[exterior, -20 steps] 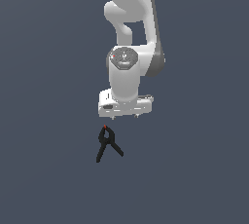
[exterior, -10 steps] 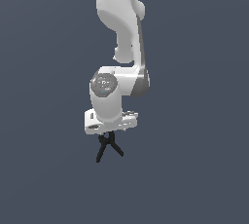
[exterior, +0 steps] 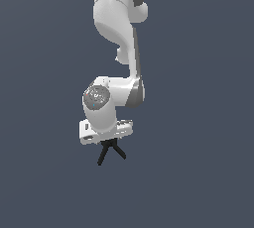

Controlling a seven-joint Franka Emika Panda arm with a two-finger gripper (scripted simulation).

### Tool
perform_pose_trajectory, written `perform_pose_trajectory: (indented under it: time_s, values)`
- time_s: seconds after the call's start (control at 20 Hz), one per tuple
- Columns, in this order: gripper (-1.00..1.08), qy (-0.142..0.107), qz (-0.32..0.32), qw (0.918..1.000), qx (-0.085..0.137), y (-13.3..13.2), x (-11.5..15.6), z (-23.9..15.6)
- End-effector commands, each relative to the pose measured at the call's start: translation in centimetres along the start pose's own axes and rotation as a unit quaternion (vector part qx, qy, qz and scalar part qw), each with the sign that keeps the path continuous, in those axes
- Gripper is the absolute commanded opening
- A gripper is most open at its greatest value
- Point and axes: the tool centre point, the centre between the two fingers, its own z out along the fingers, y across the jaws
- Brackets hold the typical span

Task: Pick up the object and move it to a goal position.

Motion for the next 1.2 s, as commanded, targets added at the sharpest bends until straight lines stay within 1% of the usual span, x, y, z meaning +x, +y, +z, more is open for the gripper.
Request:
perform_pose_trajectory:
  time_s: [0.0, 0.25, 0.7, 0.95, 1.0, 1.15]
  values:
    - [1.0, 0.001, -0.002, 1.0, 0.0, 0.2, 0.1, 0.1]
    - [1.0, 0.0, -0.001, 1.0, 0.0, 0.1, 0.0, 0.7]
    - [1.0, 0.001, -0.002, 1.0, 0.0, 0.1, 0.0, 4.9]
    - [1.0, 0.001, -0.002, 1.0, 0.0, 0.2, 0.1, 5.1]
    - [-1.0, 0.001, -0.002, 1.0, 0.0, 0.2, 0.1, 5.1]
    - [-1.0, 0.001, -0.002, 1.0, 0.0, 0.2, 0.1, 5.1]
